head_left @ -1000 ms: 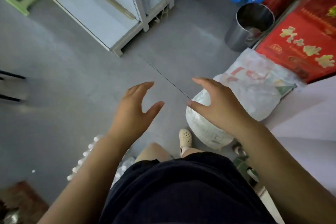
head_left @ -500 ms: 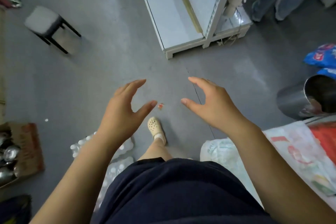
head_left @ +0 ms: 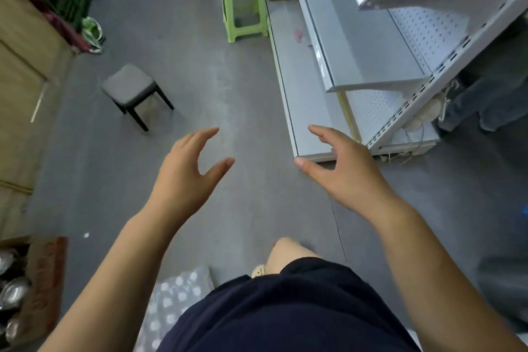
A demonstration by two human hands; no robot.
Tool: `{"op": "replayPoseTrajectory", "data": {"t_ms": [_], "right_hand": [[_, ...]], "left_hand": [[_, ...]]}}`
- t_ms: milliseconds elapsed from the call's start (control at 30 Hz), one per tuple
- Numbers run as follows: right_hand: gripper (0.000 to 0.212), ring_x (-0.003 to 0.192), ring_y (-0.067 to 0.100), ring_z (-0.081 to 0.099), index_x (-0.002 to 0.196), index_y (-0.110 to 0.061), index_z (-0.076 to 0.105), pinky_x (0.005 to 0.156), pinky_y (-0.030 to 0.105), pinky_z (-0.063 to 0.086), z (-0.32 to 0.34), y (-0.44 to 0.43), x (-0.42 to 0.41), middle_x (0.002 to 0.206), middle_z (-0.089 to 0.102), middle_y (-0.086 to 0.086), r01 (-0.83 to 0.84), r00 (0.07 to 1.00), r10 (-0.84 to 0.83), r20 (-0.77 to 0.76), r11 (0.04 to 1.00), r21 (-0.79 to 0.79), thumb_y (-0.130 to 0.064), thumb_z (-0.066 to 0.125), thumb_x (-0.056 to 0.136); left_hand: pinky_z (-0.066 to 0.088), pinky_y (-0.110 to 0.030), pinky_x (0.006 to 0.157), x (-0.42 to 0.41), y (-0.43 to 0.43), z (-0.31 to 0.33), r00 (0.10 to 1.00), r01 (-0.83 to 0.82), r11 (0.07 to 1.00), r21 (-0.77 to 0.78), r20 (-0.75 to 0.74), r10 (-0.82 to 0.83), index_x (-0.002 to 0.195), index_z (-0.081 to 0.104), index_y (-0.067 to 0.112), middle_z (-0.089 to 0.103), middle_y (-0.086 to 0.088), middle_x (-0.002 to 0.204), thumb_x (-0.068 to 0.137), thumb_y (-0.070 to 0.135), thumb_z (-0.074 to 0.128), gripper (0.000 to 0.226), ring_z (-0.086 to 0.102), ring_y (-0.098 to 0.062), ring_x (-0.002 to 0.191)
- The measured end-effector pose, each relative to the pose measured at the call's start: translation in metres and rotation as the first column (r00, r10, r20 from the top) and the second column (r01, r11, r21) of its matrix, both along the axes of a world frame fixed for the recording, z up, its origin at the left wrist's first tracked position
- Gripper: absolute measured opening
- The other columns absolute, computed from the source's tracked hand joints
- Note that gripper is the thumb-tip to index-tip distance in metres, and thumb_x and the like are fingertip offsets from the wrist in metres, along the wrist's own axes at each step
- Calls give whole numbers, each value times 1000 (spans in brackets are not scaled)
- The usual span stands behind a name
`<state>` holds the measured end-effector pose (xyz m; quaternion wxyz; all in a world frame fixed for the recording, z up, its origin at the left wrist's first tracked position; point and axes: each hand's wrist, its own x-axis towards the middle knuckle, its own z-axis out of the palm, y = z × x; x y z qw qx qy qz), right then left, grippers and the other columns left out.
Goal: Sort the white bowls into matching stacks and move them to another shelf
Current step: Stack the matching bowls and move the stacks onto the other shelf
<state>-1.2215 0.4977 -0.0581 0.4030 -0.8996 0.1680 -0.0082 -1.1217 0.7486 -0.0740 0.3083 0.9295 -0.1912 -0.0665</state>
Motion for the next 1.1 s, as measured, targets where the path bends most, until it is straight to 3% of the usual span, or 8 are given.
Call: {"op": "replayPoseTrajectory", "data": {"t_ms": [133,300,500,600,867,1100], "right_hand": [[66,139,8,42,150,-28,47,110,17,30,3,-20,80,155,44,-15,-60,998,61,14,996,-58,-40,74,91],[71,143,9,39,154,-35,39,109,19,28,13,-56,187,158,39,-15,-74,995,77,59,996,-53,-43,72,92],[79,149,12,33,157,-38,26,118,31,30,41,-116,301,162,33,-14,-67,992,72,108,997,-48,-47,70,92],[80,149,9,31,158,-37,26,120,30,29,53,-145,350,162,32,-15,-58,989,68,133,995,-80,-47,70,92],[78,147,9,34,157,-37,25,108,21,29,67,-199,451,162,33,-15,68,989,-60,136,996,-50,-45,69,93],[76,146,12,37,156,-34,31,117,33,35,67,-246,525,160,38,-10,348,921,-341,189,937,-5,-45,71,92]], "left_hand": [[30,-25,110,68,-16,5,999,-26,999,-29,31,27,148,50,24,54,6,148,91,45,72,65,45,-15,140],[31,-24,110,170,-59,24,993,-20,997,-73,111,28,148,50,23,55,7,146,90,47,73,67,46,-14,140],[36,-32,112,289,-129,53,989,-9,994,-112,144,25,149,47,29,54,8,147,88,52,70,70,46,-15,140],[37,-35,114,336,-160,62,985,1,990,-139,168,23,150,47,28,54,7,149,88,52,71,71,47,-15,140],[34,-26,107,461,-239,77,973,149,975,-167,200,-114,150,47,27,55,6,148,89,49,72,70,47,-15,139],[34,-24,103,601,-308,91,911,367,915,-164,262,-319,150,48,24,54,7,148,91,51,69,68,48,-14,138]]}}
